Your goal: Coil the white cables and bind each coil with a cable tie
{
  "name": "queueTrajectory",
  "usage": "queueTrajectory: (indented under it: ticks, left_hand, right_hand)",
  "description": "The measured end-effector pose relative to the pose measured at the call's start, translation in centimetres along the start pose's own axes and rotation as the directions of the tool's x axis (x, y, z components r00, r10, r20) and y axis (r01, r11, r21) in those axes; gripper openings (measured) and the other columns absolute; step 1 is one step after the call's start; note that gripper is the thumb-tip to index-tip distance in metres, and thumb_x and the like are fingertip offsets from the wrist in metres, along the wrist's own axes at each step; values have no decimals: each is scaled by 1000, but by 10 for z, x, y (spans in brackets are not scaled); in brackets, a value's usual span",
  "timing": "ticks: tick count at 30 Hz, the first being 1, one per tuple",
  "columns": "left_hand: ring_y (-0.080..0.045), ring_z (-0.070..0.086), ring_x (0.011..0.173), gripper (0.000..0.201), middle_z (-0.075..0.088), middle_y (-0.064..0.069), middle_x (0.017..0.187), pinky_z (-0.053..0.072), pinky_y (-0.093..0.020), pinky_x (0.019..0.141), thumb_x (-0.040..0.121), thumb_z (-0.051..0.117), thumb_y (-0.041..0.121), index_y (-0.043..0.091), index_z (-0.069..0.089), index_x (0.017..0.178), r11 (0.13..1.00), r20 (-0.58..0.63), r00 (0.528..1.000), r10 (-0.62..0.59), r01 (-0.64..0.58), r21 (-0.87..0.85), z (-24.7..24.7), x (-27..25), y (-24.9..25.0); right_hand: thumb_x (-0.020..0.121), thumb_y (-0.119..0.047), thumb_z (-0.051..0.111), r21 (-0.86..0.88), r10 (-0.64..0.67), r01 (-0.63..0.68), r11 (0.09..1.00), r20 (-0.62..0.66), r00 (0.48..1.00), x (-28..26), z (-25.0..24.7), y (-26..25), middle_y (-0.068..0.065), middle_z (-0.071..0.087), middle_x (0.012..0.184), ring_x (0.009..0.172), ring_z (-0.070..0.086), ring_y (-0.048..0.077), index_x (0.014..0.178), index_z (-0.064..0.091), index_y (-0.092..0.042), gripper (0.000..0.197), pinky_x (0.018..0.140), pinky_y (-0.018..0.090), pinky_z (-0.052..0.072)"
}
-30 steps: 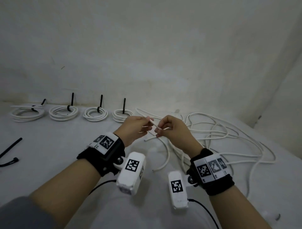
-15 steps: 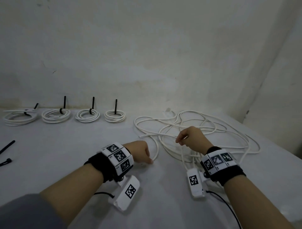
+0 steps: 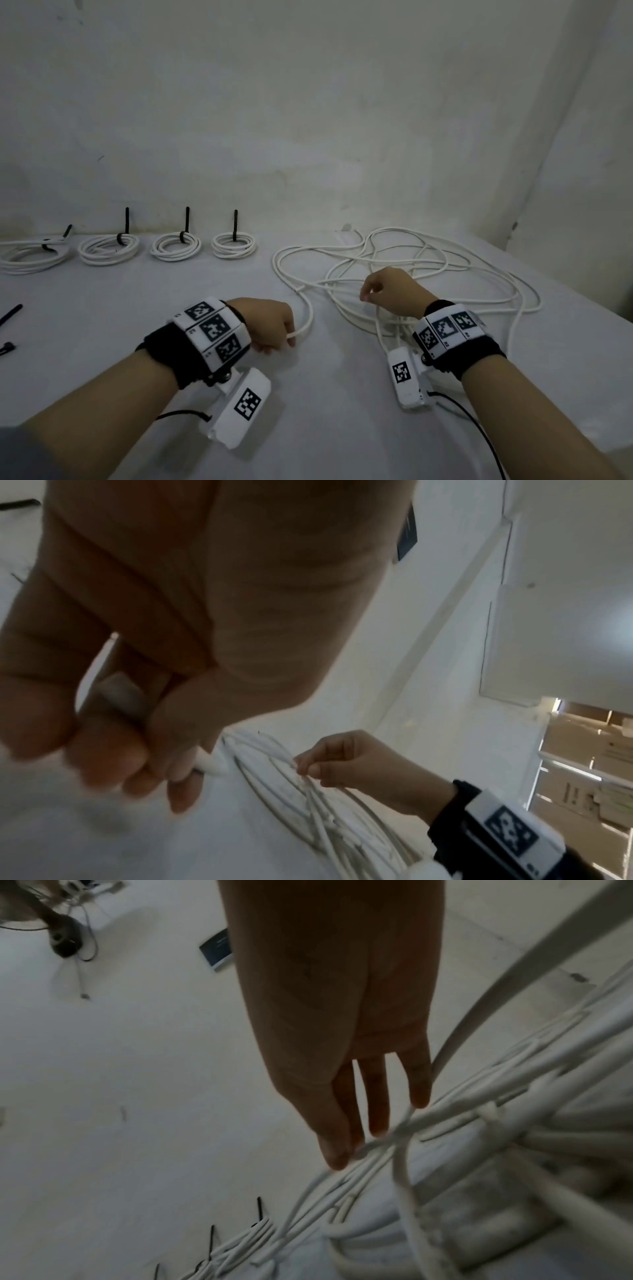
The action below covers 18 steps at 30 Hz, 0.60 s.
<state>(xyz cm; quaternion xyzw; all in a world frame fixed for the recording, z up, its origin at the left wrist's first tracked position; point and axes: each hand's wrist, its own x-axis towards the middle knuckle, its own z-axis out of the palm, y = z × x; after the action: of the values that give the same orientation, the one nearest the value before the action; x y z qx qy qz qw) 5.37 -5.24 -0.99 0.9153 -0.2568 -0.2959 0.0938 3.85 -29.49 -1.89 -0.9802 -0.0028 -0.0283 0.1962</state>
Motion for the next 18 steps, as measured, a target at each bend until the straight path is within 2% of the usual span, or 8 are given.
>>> queueTrajectory:
  ticks: [2,3,6,8,11,14,16,18]
  left_hand:
    - [-10,49,62,24,57,-1,79,43,-17,58,92,40,0,14,57,102,996,9,1000,-16,17,-86,-4,-12,-9]
    - [-10,46,61,24,55,1,77,40,-16,55,92,38,0,15,55,100,993,-6,1000,-18,18,-118,-6,-17,-14]
    - [-10,39,55,24,52,2,72,32,-18,51,91,35,-2,17,49,91,970,-54,999,1,-14,-241,-12,-36,-25]
    - [-8,37,49,25,49,1,69,29,-17,49,92,33,-4,17,47,87,928,-64,997,40,-61,-367,-13,-52,-29]
    - [-8,41,49,24,49,-1,70,32,-17,51,95,32,-2,15,49,92,864,-132,990,54,-113,-492,-12,-71,-37]
    - [-9,50,62,20,52,1,77,40,-18,62,102,32,16,15,51,107,925,-274,960,57,-154,-348,-12,-83,-41]
    - [-7,48,66,24,49,4,78,38,-15,61,103,31,25,14,52,107,965,-368,927,70,-156,-211,-14,-89,-46]
    - [-4,43,62,26,47,7,75,33,-12,53,103,31,24,16,54,95,977,-483,873,64,-154,-148,-18,-92,-51]
  right_hand:
    - [85,-12,66,24,-120,120,992,2,993,-5,1,-17,-8,59,92,93,53,10,93,70,-16,10,70,5,34]
    - [83,-12,68,37,-184,183,982,25,983,-7,3,-28,-6,59,101,97,52,11,101,69,-18,19,73,5,35]
    - [79,-15,74,51,-347,343,938,137,928,-4,19,-58,2,54,118,106,51,14,121,62,-24,44,90,22,38]
    - [81,-17,74,87,-431,424,901,90,898,0,32,-77,6,58,113,103,53,16,114,67,-18,33,89,26,39]
    - [88,-20,67,140,-486,487,862,-43,873,5,34,-101,7,67,93,85,57,18,97,73,-9,16,75,24,39]
    - [91,-23,62,45,-553,553,832,-22,833,9,30,-120,1,66,82,73,51,10,96,74,-9,19,65,13,34]
    - [93,-23,60,-16,-590,590,807,-7,807,9,27,-135,2,64,80,72,51,11,96,74,-9,20,63,17,33]
    - [94,-23,58,-59,-619,617,785,-24,785,8,25,-150,8,64,81,72,51,15,96,71,-6,21,65,25,36]
